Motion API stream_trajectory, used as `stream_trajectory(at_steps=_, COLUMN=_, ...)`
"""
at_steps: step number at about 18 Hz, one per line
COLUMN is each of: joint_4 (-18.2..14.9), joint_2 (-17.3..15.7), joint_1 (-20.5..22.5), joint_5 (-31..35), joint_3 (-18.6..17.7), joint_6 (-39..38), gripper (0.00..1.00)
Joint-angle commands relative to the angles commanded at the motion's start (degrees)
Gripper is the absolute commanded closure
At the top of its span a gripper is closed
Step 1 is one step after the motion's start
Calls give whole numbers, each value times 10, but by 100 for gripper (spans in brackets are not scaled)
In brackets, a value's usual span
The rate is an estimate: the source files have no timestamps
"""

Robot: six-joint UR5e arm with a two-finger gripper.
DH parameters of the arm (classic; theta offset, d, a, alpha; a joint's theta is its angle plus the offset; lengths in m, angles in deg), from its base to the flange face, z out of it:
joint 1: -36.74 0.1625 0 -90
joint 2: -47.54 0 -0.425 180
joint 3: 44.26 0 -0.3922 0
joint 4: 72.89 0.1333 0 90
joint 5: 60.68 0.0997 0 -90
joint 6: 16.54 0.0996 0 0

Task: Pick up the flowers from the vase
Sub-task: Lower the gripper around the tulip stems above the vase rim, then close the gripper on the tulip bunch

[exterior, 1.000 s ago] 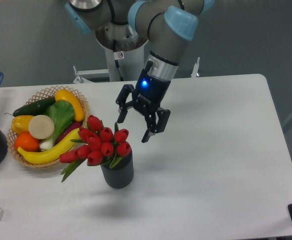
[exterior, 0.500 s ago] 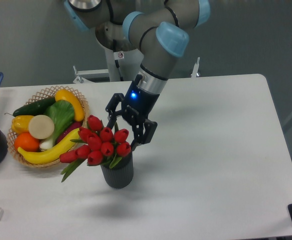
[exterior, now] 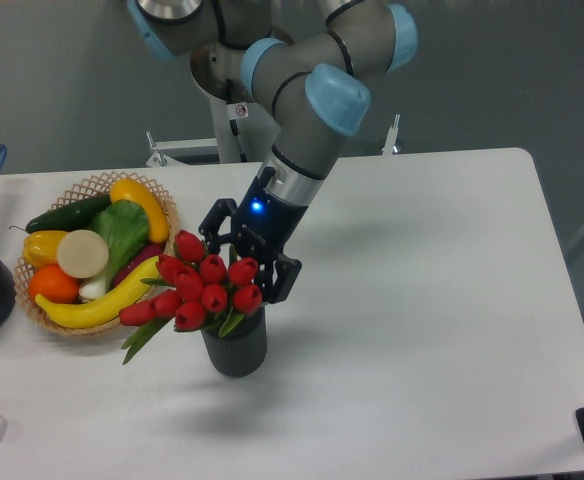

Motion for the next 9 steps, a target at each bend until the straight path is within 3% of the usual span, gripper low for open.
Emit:
stream_trajectory(at_steps=6, joint_4=6, joint_2=10, joint_1=-9, joint_5=-2, joint_3=6, joint_6=-3, gripper=1)
stream_trajectory(at_steps=8, joint_4=5, joint_2=8, joint_1=-9, joint_5=-2, joint_3=10, joint_6=-11, gripper=18)
stream_trajectory(at_steps=9, joint_4=6, joint_2=8, joint_1=-8, joint_5=-2, joint_3=12, joint_6=-12, gripper=21)
